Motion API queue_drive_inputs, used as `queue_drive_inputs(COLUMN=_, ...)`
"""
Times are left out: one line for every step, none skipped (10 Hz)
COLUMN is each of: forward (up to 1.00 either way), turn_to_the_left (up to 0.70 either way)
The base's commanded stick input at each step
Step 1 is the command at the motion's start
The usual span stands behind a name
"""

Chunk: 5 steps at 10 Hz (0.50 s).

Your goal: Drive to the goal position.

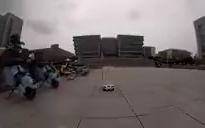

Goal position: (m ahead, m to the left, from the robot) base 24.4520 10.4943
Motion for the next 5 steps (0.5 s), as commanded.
queue_drive_inputs(forward=1.00, turn_to_the_left=0.00)
queue_drive_inputs(forward=1.00, turn_to_the_left=-0.07)
queue_drive_inputs(forward=1.00, turn_to_the_left=-0.14)
queue_drive_inputs(forward=1.00, turn_to_the_left=0.00)
queue_drive_inputs(forward=1.00, turn_to_the_left=0.00)
